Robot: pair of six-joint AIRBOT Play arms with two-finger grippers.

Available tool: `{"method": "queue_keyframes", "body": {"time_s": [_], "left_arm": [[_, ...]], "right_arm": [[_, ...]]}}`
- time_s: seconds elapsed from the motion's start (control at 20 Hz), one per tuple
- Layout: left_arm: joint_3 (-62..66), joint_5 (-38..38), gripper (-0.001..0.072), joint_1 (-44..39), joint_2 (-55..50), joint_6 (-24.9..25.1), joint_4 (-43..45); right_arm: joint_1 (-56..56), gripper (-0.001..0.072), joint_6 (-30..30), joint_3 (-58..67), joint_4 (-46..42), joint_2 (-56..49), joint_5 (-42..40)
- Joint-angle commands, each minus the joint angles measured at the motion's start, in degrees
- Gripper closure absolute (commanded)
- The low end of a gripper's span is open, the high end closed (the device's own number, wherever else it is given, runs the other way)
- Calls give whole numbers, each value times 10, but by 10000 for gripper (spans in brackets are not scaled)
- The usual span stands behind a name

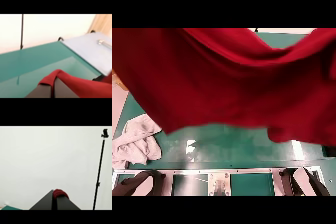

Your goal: Fold the shirts.

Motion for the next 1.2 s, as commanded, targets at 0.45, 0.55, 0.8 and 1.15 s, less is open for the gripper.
{"method": "queue_keyframes", "body": {"time_s": [0.45, 0.55, 0.8, 1.15], "left_arm": [[-212, 118, 688, -55, -388, 114, -2], [-212, 163, 688, -54, -453, 115, -35], [-160, 231, 688, -54, -521, 126, -65], [-156, 169, 688, -54, -527, 104, 20]], "right_arm": [[205, 695, -90, -370, -63, -294, -216], [206, 695, -89, -339, -46, -387, -223], [207, 695, -53, -238, -24, -523, -214], [172, 697, -21, -218, -148, -534, -124]]}}
